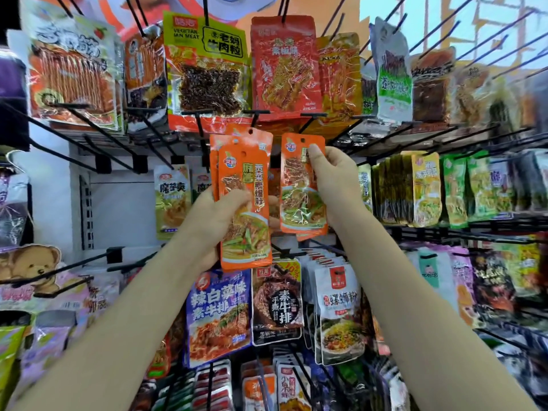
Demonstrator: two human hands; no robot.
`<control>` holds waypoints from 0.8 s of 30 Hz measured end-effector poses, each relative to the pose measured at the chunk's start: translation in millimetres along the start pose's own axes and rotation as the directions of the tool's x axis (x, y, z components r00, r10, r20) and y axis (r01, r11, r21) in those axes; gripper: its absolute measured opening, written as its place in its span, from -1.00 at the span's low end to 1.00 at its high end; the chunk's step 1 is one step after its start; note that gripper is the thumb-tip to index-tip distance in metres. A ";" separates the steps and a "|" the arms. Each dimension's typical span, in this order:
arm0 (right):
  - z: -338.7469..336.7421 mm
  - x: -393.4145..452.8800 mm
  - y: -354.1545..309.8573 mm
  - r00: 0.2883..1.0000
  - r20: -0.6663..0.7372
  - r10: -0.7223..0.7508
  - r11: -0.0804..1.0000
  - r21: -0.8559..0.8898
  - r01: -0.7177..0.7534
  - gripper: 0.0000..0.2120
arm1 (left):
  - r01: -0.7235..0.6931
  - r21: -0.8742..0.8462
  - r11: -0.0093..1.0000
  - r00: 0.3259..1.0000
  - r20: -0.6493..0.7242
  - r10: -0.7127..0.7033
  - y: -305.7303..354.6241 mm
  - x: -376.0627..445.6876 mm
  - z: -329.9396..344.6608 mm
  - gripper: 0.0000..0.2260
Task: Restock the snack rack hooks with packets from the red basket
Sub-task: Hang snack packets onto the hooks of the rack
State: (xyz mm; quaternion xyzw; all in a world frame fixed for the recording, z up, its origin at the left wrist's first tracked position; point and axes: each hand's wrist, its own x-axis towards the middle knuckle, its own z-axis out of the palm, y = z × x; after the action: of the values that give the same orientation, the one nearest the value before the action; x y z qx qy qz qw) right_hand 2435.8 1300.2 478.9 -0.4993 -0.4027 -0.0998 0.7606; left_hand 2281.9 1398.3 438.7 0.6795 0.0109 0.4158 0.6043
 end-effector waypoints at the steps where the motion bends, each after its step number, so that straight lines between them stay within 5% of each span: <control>1: -1.5 3.3 1.0 1.000 -0.004 0.012 1.000 -0.011 -0.012 -0.65 | -0.012 0.005 1.000 1.000 -0.001 0.012 -2.1 2.5 -1.5 -0.88; 9: -11.0 5.3 3.5 0.999 0.000 0.038 0.999 -0.014 -0.038 -0.60 | -0.047 -0.025 0.999 0.999 -0.013 0.047 -7.2 7.2 -0.7 -0.69; 14: -11.6 12.3 3.0 0.999 0.019 0.031 0.988 -0.155 -0.028 -0.77 | -0.067 -0.034 0.997 0.997 -0.036 0.065 -10.1 10.8 0.6 -0.68; 19: -20.2 -4.0 5.4 0.958 -0.146 -0.249 0.936 -0.291 0.199 -0.78 | -0.082 -0.040 0.996 0.995 -0.064 0.079 -9.4 11.9 7.1 -0.79; 24: -9.9 -25.9 -2.3 0.966 0.231 -0.114 0.967 -0.196 0.161 -0.68 | -0.067 -0.015 0.998 0.998 -0.015 0.066 -8.9 14.1 17.0 -0.59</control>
State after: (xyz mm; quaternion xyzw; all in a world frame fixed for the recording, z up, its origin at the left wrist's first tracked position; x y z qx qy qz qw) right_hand 2422.5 1284.3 460.2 -0.5565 -0.5043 -0.1397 0.6454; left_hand 2305.3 1394.3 440.4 0.6716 -0.0105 0.4408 0.5955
